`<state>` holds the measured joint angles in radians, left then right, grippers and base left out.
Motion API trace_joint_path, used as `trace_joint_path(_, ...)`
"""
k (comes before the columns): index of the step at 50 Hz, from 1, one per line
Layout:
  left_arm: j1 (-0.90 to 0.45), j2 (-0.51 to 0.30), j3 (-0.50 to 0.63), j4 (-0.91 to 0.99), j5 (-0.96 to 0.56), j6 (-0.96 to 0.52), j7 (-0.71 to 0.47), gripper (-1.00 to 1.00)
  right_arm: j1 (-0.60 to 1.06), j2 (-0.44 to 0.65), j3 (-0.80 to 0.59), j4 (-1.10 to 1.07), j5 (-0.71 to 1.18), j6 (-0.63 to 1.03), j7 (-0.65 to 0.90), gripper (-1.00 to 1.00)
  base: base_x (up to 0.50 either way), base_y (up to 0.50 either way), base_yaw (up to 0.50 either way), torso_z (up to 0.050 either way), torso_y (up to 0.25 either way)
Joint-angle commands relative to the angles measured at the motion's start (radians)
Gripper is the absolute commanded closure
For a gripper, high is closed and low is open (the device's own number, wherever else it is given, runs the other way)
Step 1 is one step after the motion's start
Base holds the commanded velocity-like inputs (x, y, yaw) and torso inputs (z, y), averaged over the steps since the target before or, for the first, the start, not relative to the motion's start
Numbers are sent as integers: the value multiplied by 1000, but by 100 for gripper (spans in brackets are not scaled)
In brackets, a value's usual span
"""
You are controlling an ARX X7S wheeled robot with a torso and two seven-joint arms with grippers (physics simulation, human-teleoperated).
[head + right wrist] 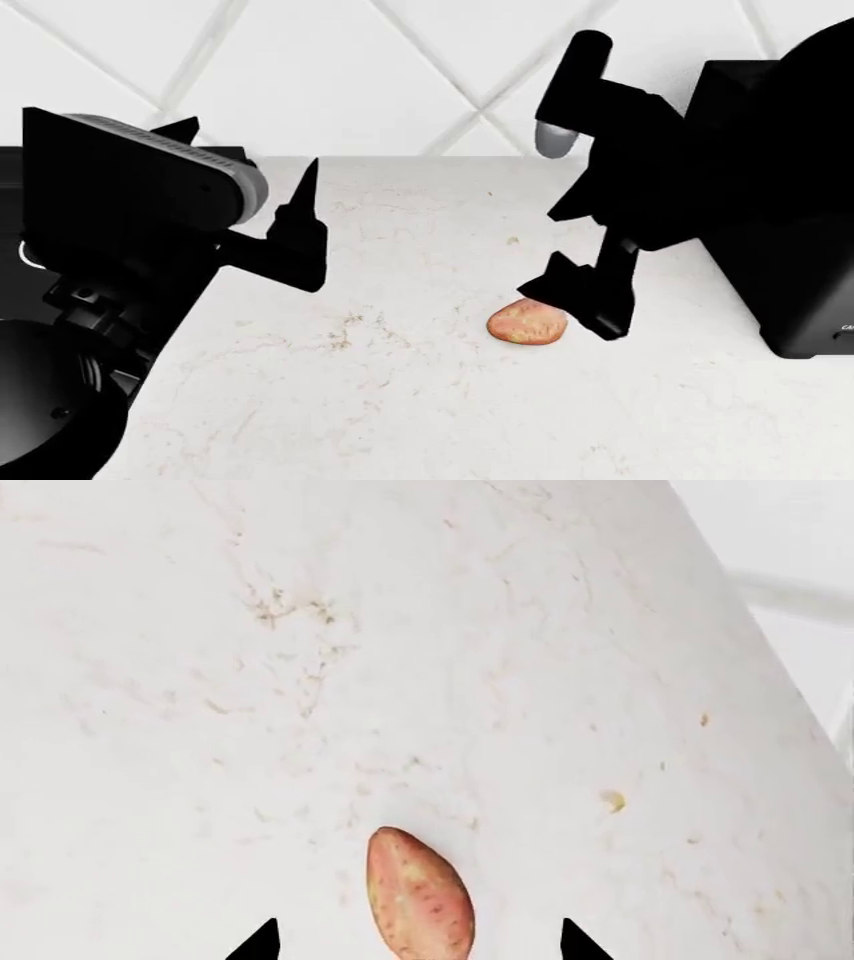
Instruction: Pick the strawberry, sweet potato from the counter and place them in the cabinet. Then close the cabinet.
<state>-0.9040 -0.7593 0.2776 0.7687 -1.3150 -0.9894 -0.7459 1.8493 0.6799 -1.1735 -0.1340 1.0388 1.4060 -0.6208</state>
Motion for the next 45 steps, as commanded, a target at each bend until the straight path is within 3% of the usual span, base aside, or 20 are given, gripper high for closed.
trace_joint_path(1, 4, -1, 5, 0, 8, 4, 3, -100, -17, -24, -49, 35, -45, -30, 0, -100, 0, 0, 0, 0, 0)
trace_joint_path(45, 18, -17, 4, 1, 12, 27, 10, -100, -176, -79, -107, 114, -73, -89, 76, -100, 0, 0, 0, 0, 0)
